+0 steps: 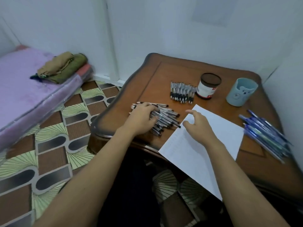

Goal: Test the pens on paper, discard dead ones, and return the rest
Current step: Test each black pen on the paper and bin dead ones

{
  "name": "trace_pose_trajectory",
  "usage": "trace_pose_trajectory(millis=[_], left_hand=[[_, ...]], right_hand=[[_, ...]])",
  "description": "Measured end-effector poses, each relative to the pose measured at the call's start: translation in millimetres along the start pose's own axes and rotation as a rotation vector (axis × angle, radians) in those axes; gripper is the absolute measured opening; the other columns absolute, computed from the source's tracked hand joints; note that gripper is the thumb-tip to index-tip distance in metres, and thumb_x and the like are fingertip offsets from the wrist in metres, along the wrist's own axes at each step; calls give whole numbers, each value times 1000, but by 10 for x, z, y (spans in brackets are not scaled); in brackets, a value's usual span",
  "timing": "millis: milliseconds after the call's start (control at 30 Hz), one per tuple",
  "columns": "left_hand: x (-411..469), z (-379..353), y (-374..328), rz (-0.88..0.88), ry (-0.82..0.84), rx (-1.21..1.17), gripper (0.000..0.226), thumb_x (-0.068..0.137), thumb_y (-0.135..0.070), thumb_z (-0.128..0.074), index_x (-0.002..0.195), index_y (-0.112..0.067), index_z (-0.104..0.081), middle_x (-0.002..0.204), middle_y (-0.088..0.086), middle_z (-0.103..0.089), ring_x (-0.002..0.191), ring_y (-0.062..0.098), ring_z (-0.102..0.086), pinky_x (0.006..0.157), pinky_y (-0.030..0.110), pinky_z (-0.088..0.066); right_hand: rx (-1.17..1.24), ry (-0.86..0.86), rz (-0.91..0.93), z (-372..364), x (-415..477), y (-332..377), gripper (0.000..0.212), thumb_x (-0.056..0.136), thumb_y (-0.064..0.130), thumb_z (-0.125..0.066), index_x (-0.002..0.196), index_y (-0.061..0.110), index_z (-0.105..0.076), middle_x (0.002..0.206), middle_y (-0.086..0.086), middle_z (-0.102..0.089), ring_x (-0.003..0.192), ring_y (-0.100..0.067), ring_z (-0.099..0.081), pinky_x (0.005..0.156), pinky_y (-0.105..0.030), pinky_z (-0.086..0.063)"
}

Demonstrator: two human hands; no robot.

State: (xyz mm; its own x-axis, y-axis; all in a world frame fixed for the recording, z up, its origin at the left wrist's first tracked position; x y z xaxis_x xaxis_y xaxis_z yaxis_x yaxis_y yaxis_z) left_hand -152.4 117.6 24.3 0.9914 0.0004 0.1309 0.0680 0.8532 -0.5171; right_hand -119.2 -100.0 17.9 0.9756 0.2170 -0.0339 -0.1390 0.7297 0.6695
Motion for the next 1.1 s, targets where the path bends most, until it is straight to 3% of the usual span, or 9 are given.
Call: trace_pose_trajectory(millis=[133, 267, 433, 633, 767, 867, 967, 1033, 1100], left_hand=[[143, -247, -88, 1, 21, 130, 29, 98, -30, -56, 126, -28, -63, 136, -2, -54, 133, 25, -40, 109, 50, -31], [188, -320, -91, 6, -23, 193, 21, 99, -33, -56, 118, -31, -66, 133, -6, -55, 133, 23, -40, 110, 53, -25], [202, -337, -93, -24, -49, 211, 19, 100, -33, -59, 115, -29, -69, 130, -6, -60, 132, 22, -41, 108, 48, -25], [218, -349, -115, -176, -177, 19, 12, 100, -14, -60, 110, -14, -66, 115, 1, -68, 125, 24, -52, 117, 42, -21], [220, -304, -231, -193, -267, -111, 12, 102, -10, -54, 110, -14, -62, 105, -10, -62, 106, 13, -58, 122, 42, -17], [222, -296, -339, -225, -350, -210, 20, 103, -8, -49, 120, -13, -59, 107, -5, -61, 99, 9, -55, 107, 52, -43], [223, -327, -464, -220, -329, -254, 29, 106, -13, -43, 132, -11, -56, 113, 1, -58, 101, 13, -54, 89, 41, -51], [221, -346, -521, -198, -307, -248, 31, 106, -30, -41, 123, -13, -60, 105, -4, -56, 93, 11, -51, 85, 44, -49], [225, -355, -567, -161, -265, -228, 43, 100, -55, -36, 100, -21, -62, 88, -5, -55, 83, 13, -49, 83, 48, -45]], right_hand=[[-181, -80, -16, 64, 32, -432, 48, 94, 25, -57, 141, 18, -50, 148, -5, -48, 139, -24, -37, 114, -44, -29], [-341, -30, 31, -64, -15, -636, 50, 100, 29, -44, 149, 21, -40, 158, -2, -34, 148, -23, -24, 121, -50, -16], [-359, -57, 50, -108, -27, -693, 48, 102, 32, -39, 149, 22, -39, 160, -1, -32, 150, -21, -21, 123, -49, -11], [-351, -82, 65, -109, -33, -704, 48, 102, 33, -39, 148, 21, -41, 159, -1, -34, 149, -20, -23, 123, -49, -12], [-343, -89, 62, -109, -40, -710, 49, 102, 34, -38, 149, 22, -40, 159, 0, -33, 150, -20, -21, 124, -48, -11], [-340, -88, 60, -110, -40, -713, 49, 101, 35, -38, 149, 23, -40, 159, 0, -33, 150, -19, -21, 124, -48, -11], [-332, -90, 61, -106, -38, -722, 49, 102, 35, -38, 149, 23, -40, 160, 0, -33, 150, -19, -21, 124, -47, -10], [-330, -88, 62, -104, -35, -727, 49, 102, 35, -37, 149, 23, -39, 160, 1, -32, 150, -19, -21, 124, -47, -9], [-330, -88, 59, -102, -33, -733, 49, 102, 35, -37, 150, 23, -39, 161, 1, -31, 150, -18, -20, 124, -46, -9]])
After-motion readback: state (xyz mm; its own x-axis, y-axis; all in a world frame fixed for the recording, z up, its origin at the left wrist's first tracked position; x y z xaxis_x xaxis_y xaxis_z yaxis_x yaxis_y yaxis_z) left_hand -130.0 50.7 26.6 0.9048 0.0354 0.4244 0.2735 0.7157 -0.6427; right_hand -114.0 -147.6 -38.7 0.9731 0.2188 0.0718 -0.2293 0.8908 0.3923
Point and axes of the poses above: each hand's wrist, its own x-axis towards the middle knuckle, its own z-axis out of the back of the hand, y = z × x, the point moved 5 cm from there along x, towards the middle knuckle
